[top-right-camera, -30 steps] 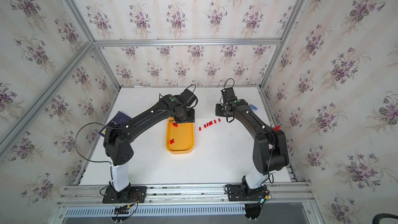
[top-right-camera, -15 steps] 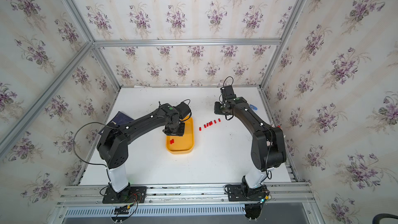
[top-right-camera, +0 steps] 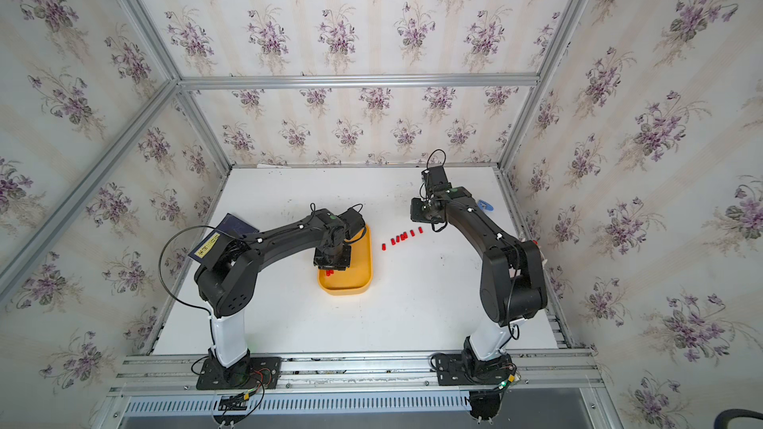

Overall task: Take the screw protection sleeves out of the storage box
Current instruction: Pick up the screw protection sleeve from the storage box.

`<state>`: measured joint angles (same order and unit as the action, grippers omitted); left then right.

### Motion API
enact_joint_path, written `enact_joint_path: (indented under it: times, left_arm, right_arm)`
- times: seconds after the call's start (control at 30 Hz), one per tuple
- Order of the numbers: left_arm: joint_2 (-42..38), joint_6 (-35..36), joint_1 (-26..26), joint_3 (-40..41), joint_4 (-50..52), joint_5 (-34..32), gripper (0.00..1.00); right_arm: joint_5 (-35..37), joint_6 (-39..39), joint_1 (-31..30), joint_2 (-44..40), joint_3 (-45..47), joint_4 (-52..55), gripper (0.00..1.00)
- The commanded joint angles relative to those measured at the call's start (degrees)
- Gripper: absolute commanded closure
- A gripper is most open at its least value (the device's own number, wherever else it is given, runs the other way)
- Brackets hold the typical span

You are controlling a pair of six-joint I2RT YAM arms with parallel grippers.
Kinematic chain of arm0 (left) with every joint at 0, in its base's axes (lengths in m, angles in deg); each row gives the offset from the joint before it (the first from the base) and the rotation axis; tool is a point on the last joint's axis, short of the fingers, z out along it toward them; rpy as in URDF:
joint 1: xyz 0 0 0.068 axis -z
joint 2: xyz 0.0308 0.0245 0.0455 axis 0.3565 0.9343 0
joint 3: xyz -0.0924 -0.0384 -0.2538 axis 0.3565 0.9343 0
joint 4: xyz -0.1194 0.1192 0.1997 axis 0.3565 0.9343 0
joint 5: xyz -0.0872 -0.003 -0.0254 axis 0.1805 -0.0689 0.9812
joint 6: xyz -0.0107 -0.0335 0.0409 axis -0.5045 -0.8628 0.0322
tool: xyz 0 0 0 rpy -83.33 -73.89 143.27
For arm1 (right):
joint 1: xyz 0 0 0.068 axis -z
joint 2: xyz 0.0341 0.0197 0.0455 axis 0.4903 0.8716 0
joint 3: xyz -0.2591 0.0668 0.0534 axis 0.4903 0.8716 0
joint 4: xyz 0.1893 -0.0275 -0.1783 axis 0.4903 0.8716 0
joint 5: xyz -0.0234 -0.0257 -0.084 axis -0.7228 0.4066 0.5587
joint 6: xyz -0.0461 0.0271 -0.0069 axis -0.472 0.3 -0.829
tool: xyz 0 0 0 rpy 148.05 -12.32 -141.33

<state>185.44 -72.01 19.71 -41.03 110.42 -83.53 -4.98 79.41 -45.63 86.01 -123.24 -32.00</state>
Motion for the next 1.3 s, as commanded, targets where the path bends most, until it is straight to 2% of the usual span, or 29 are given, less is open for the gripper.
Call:
enact_joint_path:
  times: [0.0,0.53,0.8,1.0,1.27]
  left_arm:
    - [-0.2,-1.0,-0.2,0.9,-1.1,-1.4,0.65]
    - [2.1,0.0,-1.0,1.7,-3.8,-1.3,0.72]
    - [2.4,1.2,-0.7,1.9,-5.3,0.1,0.83]
    - [2.0,1.8,-0.6,2.1,-5.6,0.5,0.88]
    - [-0.4,3.2,-0.8,-1.0,-4.0,0.4,0.88]
  right_arm:
    - [-0.2,-0.4,0.0,0.3,0.0,-0.1,0.62]
    - [0.0,-0.7,0.0,0.8,0.3,-0.1,0.62]
    - [0.3,-0.6,0.0,1.3,0.2,-0.1,0.62]
    - [0.0,-0.5,-0.1,1.4,0.0,-0.1,0.63]
    - [0.0,-0.5,-0.1,1.1,0.0,0.0,0.63]
